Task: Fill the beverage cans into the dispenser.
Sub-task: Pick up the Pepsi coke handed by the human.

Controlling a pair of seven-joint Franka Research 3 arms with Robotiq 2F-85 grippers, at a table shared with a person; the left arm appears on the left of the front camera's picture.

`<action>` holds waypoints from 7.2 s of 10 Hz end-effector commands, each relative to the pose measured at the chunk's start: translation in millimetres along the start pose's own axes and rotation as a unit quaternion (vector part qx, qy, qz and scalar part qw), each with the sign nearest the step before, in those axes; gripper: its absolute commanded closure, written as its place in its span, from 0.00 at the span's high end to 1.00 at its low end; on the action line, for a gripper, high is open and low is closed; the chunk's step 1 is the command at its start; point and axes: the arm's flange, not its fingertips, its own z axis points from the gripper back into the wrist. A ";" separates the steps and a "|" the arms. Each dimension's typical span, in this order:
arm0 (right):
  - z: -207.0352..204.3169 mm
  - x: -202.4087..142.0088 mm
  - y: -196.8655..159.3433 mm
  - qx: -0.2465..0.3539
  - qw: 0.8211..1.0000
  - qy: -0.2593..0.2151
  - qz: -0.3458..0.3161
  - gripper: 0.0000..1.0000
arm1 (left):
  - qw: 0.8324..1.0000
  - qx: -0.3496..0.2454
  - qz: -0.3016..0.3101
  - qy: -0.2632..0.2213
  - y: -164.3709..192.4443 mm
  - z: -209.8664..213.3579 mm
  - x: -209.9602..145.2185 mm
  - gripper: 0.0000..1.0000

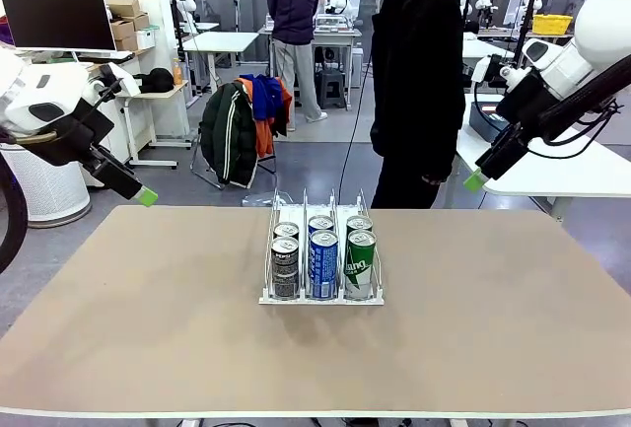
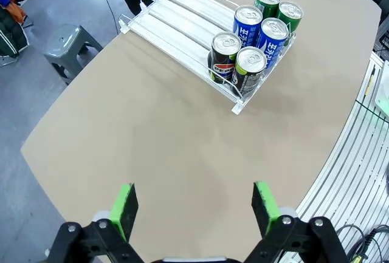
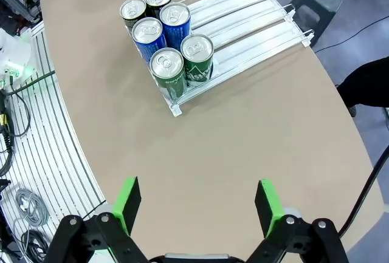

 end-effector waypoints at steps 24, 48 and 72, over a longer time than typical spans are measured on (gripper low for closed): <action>168.3 54.4 -49.5 -0.065 0.990 -0.125 0.011 1.00 | 0.985 0.133 0.056 -0.098 26.1 139.8 75.8 1.00; 231.4 65.1 -71.6 -0.089 0.983 -0.163 -0.005 1.00 | 0.996 0.009 0.022 -0.084 9.5 175.7 151.1 1.00; 244.9 71.1 -44.9 -0.068 0.988 -0.110 0.089 1.00 | 0.997 -0.008 -0.001 -0.083 -2.9 195.0 165.6 1.00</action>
